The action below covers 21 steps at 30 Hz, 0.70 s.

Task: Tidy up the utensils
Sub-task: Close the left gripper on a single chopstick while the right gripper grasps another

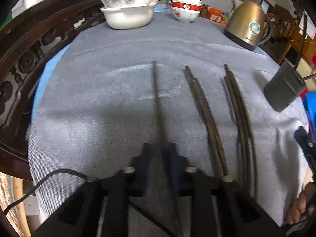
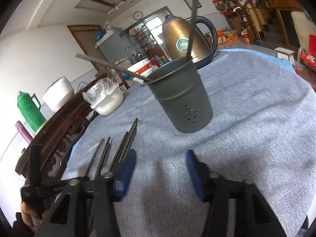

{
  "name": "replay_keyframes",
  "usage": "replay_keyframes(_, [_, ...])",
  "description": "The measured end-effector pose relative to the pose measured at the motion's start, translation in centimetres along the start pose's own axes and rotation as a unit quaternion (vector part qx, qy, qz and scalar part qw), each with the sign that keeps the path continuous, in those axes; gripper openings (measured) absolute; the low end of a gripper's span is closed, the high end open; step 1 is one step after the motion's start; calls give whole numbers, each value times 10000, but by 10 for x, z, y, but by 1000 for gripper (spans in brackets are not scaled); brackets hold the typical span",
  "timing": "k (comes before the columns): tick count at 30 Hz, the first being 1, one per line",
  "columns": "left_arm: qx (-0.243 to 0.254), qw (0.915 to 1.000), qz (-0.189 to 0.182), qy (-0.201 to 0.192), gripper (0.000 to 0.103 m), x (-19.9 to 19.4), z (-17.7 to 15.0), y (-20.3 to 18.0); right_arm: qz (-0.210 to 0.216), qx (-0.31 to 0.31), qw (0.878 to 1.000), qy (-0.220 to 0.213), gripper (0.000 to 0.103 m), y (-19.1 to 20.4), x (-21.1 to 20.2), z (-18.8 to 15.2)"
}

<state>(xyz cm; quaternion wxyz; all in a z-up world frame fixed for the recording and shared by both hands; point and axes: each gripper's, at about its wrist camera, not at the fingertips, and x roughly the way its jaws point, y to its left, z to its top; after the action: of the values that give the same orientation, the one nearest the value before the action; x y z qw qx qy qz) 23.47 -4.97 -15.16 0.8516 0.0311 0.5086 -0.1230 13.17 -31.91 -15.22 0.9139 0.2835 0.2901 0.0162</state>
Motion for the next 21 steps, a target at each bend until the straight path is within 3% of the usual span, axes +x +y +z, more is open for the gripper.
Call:
replay_keyframes(5, [-87,9990,-424,109,9,-3,-4,6,-129,-444,9986,266,39,31,13,11])
replay_keyframes(10, [-87,9968,-784,145,9,-11,-9,13,-49,-729,9940,819,34,67,52,29])
replay_keyframes(13, [-83,9956,-934,-37,13,-22,-3,21,-152,-860,9892,1180,29,80,81,30])
replay_keyframes(15, [-111,9947,-1012,-165,28,-27,3,27,-228,-815,9870,1369,27,86,99,30])
replay_keyframes(21, [-206,9938,-1045,-309,29,-28,25,39,-634,-846,9813,1606,18,96,130,29])
